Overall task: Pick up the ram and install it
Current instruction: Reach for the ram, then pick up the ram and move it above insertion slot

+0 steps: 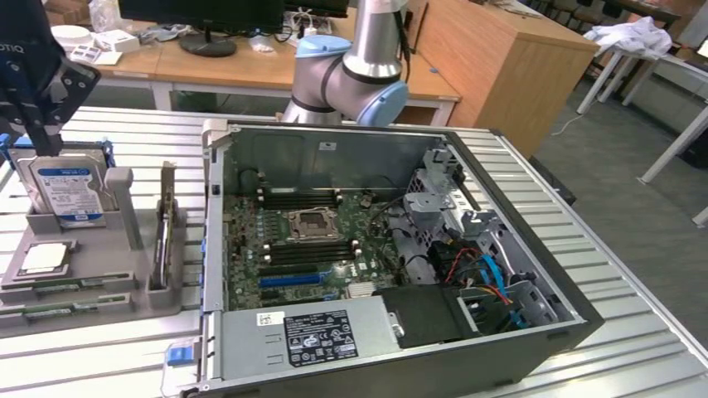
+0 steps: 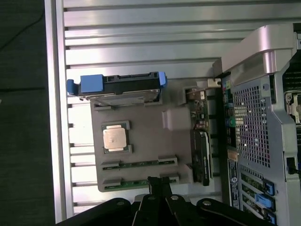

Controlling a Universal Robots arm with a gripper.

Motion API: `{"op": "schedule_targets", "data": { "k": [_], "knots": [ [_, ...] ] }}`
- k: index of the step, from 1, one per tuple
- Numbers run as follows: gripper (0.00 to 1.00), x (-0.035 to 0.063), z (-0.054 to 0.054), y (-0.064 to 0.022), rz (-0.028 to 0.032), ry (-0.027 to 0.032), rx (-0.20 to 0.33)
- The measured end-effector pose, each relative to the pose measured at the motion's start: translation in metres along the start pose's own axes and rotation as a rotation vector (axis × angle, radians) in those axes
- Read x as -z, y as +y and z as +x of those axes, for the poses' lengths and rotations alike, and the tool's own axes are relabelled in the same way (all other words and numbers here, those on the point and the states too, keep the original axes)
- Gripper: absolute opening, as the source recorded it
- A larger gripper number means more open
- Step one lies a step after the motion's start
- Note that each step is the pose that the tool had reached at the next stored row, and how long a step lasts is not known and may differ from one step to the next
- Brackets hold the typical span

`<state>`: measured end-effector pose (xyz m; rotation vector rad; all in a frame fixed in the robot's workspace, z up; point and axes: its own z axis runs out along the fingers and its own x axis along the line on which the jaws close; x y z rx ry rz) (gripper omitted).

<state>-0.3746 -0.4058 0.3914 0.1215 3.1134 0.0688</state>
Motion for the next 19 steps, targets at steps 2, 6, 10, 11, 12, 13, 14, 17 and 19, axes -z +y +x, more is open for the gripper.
{"op": "schedule_targets", "data": {
  "k": [2,6,10,11,12,13,14,17,19],
  "knots": [
    [0.10,0.0001,-0.0001,-0.0018,0.0000,0.0000,0.000],
    [0.10,0.0001,-0.0001,-0.0018,0.0000,0.0000,0.000],
    [0.10,0.0001,-0.0001,-0.0018,0.0000,0.0000,0.000],
    [0.10,0.0001,-0.0001,-0.0018,0.0000,0.0000,0.000],
    [0.10,0.0001,-0.0001,-0.0018,0.0000,0.0000,0.000],
    [0.10,0.0001,-0.0001,-0.0018,0.0000,0.0000,0.000],
    [0.10,0.0001,-0.0001,-0.0018,0.0000,0.0000,0.000],
    [0.10,0.0001,-0.0001,-0.0018,0.0000,0.0000,0.000],
    [0.10,0.0001,-0.0001,-0.0018,0.0000,-0.0001,0.000]
  ]
}}
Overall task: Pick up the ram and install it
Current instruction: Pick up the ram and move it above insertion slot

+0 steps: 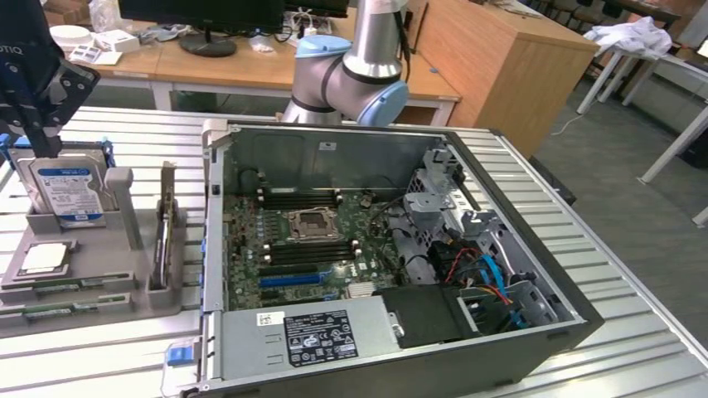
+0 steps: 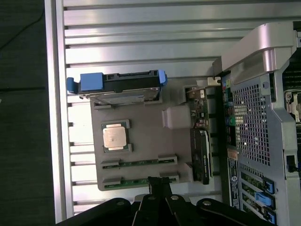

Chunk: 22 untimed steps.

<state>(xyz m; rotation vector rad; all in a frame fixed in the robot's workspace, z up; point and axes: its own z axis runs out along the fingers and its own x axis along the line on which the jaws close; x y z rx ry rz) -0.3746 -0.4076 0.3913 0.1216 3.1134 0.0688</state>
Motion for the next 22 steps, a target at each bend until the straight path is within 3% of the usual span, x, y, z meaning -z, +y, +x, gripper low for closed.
{"op": "schedule_targets", "data": {
  "k": [4,22],
  "knots": [
    [0.10,0.0000,0.0000,0.0000,-0.0001,0.0004,0.006],
    [0.10,-0.0007,0.0000,0.0000,-0.0076,0.0150,0.330]
  ]
}}
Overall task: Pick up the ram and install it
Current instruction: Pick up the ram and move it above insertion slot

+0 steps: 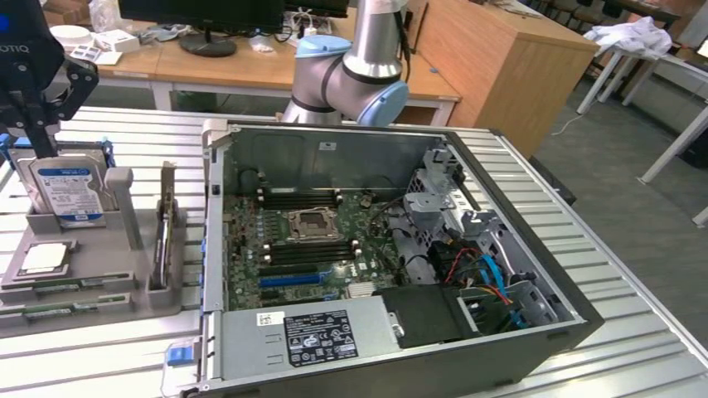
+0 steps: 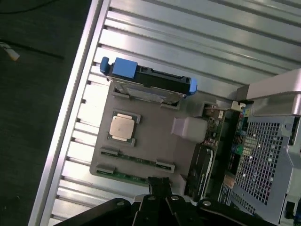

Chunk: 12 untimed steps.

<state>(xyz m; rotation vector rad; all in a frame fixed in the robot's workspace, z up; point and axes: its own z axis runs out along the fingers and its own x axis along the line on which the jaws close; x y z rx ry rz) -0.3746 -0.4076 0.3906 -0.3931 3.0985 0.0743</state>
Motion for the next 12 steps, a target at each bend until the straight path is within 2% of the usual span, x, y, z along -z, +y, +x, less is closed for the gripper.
{"op": "schedule_targets", "data": {
  "k": [12],
  "knots": [
    [0.10,-0.0002,0.0000,0.0000,-0.0049,0.0099,0.218]
  ]
}}
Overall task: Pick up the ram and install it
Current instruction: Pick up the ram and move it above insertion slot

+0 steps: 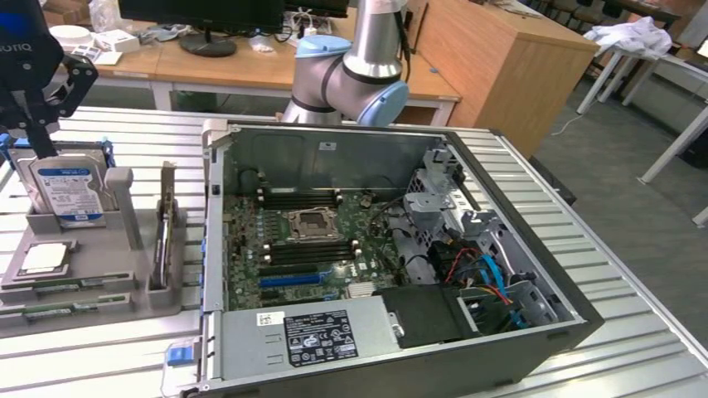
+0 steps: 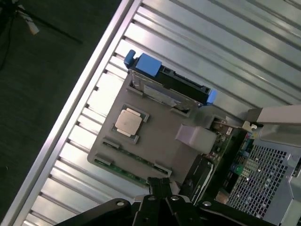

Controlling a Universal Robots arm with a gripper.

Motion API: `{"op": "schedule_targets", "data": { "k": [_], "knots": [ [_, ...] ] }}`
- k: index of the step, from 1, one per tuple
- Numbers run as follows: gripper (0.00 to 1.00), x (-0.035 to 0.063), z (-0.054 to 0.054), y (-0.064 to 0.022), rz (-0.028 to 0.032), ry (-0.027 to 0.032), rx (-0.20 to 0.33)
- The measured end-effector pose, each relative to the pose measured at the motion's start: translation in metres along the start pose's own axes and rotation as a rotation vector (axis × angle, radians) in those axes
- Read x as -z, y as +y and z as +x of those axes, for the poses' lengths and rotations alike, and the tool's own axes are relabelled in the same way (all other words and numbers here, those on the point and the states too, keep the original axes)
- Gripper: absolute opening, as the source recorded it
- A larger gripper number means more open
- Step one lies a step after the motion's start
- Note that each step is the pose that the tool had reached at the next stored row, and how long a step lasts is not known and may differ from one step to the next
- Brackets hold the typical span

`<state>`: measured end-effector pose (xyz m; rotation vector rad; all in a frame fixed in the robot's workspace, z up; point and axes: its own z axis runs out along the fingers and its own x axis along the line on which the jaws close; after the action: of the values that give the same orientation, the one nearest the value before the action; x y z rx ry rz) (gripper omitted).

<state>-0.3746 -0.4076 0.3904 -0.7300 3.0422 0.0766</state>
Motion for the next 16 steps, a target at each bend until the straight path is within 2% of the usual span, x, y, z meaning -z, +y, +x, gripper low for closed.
{"op": "schedule_targets", "data": {
  "k": [16],
  "knots": [
    [0.10,-0.0002,0.0000,0.0000,-0.0065,0.0132,0.291]
  ]
}}
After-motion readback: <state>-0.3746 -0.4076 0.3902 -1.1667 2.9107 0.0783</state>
